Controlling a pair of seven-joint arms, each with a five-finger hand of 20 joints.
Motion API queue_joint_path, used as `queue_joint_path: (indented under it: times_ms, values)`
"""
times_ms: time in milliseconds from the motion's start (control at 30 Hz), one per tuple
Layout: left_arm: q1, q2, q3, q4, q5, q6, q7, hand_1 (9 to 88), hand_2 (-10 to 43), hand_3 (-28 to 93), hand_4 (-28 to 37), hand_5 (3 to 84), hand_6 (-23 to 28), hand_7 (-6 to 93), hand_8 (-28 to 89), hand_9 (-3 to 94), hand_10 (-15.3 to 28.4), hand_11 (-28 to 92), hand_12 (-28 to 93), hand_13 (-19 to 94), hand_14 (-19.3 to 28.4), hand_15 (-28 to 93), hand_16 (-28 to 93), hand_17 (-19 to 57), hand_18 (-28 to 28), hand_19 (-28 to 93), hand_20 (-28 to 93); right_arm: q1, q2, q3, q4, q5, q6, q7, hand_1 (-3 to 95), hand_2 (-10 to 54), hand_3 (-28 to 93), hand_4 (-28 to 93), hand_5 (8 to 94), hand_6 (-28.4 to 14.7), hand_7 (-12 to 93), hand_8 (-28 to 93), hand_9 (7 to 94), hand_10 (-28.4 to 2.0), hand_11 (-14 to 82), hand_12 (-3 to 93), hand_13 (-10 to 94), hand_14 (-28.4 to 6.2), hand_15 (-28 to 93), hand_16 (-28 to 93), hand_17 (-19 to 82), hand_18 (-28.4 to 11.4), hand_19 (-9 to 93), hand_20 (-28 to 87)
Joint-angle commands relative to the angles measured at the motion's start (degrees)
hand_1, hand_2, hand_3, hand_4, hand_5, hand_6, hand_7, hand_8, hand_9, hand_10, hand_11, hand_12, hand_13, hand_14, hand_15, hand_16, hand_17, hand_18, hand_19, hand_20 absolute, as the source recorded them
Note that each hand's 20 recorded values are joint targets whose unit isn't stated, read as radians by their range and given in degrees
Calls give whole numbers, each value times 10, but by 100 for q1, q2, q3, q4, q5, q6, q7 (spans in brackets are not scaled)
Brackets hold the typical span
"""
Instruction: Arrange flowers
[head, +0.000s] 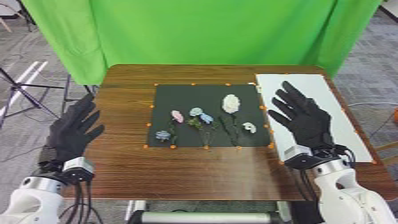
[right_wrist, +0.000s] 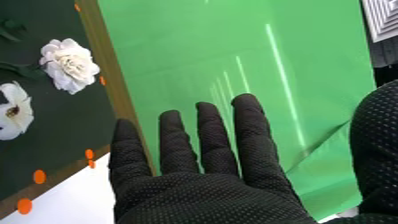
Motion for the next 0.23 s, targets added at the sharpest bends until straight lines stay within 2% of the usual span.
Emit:
queue_joint_path:
  times_ms: [33,133,233]
  values:
    - [35,-11,-85,-16,15,-122,-105,218,-29,651,-283,183,11,148,-81,131,81,30,233,80,108,56,107,-168,188,325,67,-127,-34,10,-61,-56,180,-127,112,-11,799,-247,270,-29,78,-72,251,-94,-9,209,156,-102,-71,349,-48,-163,225,152]
    - [11,4,-50,-22,44,-43,-78,219,-30,647,-283,180,9,146,-79,129,79,27,235,78,107,52,109,-168,188,323,67,-148,-70,-88,-75,70,473,-281,111,-12,800,-246,259,-27,74,-69,244,-97,-11,209,155,-103,-77,360,-50,-164,227,149]
    - [32,-36,-56,-28,65,-80,-117,226,-31,624,-283,177,8,145,-78,127,77,21,239,77,105,49,112,-169,188,323,67,-82,-87,-168,-45,178,574,-374,111,-12,801,-246,258,-26,75,-68,245,-102,-10,210,159,-104,-78,366,-50,-167,235,152]
